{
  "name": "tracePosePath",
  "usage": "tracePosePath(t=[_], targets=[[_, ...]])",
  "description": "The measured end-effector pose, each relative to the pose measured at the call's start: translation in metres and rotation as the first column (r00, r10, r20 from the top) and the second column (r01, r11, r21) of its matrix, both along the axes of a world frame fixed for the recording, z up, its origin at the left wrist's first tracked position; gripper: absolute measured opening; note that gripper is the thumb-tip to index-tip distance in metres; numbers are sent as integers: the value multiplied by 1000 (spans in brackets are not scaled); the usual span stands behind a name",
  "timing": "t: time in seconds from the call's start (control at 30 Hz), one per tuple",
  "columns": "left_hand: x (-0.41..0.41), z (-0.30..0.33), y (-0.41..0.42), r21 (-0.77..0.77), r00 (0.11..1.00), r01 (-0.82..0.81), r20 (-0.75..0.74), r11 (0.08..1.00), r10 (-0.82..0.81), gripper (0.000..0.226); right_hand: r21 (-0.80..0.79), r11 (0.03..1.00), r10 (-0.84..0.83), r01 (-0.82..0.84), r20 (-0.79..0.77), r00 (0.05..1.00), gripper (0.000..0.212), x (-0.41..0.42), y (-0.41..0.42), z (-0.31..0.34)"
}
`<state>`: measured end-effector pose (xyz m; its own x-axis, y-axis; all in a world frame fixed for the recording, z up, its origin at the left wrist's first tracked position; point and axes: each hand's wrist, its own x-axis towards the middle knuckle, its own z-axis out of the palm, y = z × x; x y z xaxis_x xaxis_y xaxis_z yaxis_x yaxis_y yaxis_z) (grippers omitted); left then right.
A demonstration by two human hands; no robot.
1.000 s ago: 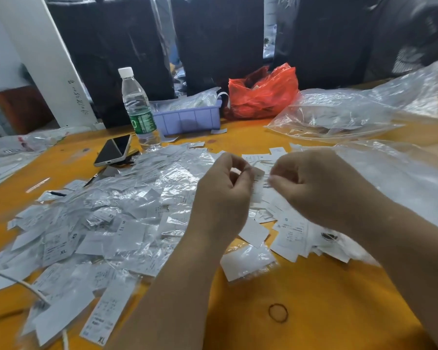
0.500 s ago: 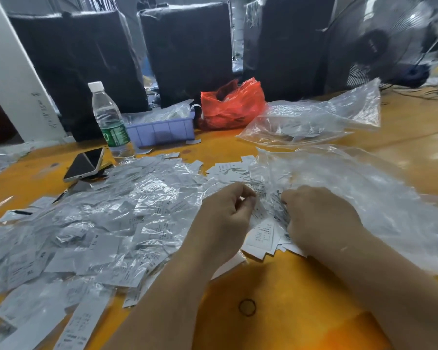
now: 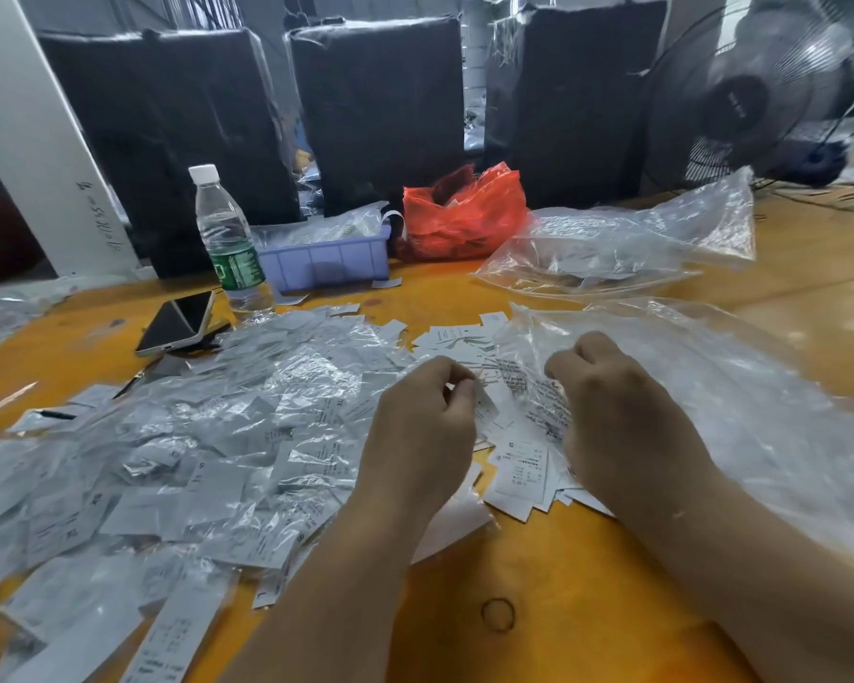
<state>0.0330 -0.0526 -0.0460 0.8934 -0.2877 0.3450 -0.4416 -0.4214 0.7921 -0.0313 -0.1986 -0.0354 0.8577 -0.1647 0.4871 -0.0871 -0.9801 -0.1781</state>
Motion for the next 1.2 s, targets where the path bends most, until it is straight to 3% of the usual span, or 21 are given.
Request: tracePosePath(t=[0.13, 0.23, 0.33, 0.4, 0.47, 0.53, 0.6, 0.77, 0.97, 1.2], targets=[[3, 2, 2, -54, 998, -60, -15, 997, 59, 18, 91, 954, 243, -285, 317, 917, 38, 6, 0, 1], [3, 2, 3, -77, 996, -87, -20, 993, 85, 17, 391, 815, 265, -427, 404, 876, 32, 11, 7, 10], [5, 5, 6, -77, 990, -144, -10, 987, 144, 22, 724, 523, 263, -451, 365, 893, 32, 20, 9, 24], [6, 8, 8, -57, 985, -174, -4, 983, 174, 28, 879, 212, 333, -426, 345, 878, 32, 31, 13, 32], [5, 11, 10, -51, 983, -184, -7, 982, 184, 28, 924, -95, 379, -372, 379, 844, 32, 43, 19, 39], [4, 14, 12, -85, 983, -183, -52, 980, 179, 27, 909, -245, 388, -338, 411, 825, 32, 53, 23, 42], [5, 18, 12, -107, 977, -191, -112, 976, 179, 30, 890, -326, 377, -320, 432, 819, 33, 61, 24, 39], [5, 23, 11, -291, 927, -155, -373, 944, 37, 46, 873, -399, 353, -279, 428, 832, 32, 70, 15, 29], [7, 18, 10, -313, 943, -112, -332, 943, 2, 19, 871, -399, 341, -287, 432, 835, 33, 75, 12, 20], [9, 13, 13, -233, 949, -145, -307, 962, 69, 18, 930, -323, 385, -177, 299, 873, 33, 75, 16, 10]])
